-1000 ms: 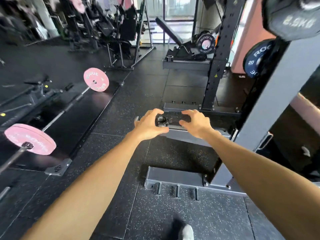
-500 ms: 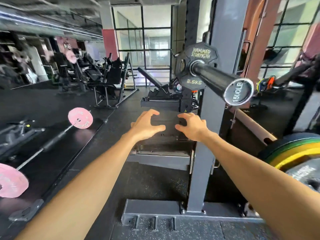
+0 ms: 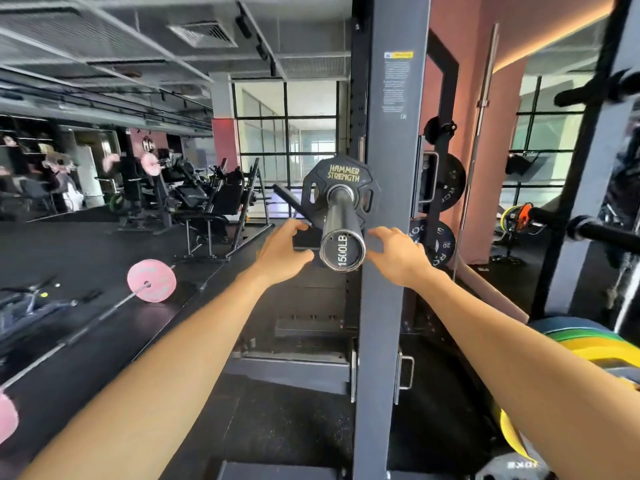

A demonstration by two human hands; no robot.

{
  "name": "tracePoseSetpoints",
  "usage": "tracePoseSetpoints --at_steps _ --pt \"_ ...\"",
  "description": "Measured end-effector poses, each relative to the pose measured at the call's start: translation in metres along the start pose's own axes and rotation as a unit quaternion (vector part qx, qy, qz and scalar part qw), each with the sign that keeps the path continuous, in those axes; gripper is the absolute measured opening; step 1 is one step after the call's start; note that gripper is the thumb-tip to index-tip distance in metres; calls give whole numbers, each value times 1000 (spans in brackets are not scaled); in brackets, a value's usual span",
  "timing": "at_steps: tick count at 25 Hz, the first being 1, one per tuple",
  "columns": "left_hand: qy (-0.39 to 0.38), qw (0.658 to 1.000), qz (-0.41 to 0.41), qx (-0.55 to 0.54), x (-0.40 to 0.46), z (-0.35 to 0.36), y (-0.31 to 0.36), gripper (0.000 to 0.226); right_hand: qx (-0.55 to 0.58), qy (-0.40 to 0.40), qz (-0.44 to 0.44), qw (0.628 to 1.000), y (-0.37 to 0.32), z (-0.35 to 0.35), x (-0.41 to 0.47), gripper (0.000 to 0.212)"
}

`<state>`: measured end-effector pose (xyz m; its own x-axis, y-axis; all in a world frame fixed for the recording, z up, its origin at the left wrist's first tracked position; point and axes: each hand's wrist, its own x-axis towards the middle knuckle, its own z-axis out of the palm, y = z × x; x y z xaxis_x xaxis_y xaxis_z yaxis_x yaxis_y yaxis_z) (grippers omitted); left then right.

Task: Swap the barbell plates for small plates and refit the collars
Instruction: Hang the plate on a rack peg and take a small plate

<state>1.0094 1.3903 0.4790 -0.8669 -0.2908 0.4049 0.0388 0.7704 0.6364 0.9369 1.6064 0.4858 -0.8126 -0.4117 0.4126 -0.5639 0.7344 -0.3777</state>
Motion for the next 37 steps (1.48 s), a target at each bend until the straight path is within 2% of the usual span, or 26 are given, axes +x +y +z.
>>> tracePoseSetpoints --at_steps 5,10,13,15,20,24,28,37 --pt "44 999 22 19 69 -4 -8 43 12 35 17 999 7 -9 62 48" --pt "51 998 10 28 135 0 -1 55 33 55 64 996 17 -8 127 48" --pt "35 999 15 33 170 11 4 68 70 48 78 993 21 -2 160 59" --pt "46 998 8 44 187 19 7 70 95 39 80 991 21 4 179 64" --pt "96 994 -15 55 213 28 6 52 53 67 99 991 24 15 206 40" --pt "125 986 -42 97 207 28 12 49 62 76 94 991 22 14 204 34" --pt "177 971 -46 153 176 22 21 50 57 83 93 991 16 6 179 18" --pt "224 959 -35 168 53 -9 56 59 52 100 100 989 -15 -35 71 24"
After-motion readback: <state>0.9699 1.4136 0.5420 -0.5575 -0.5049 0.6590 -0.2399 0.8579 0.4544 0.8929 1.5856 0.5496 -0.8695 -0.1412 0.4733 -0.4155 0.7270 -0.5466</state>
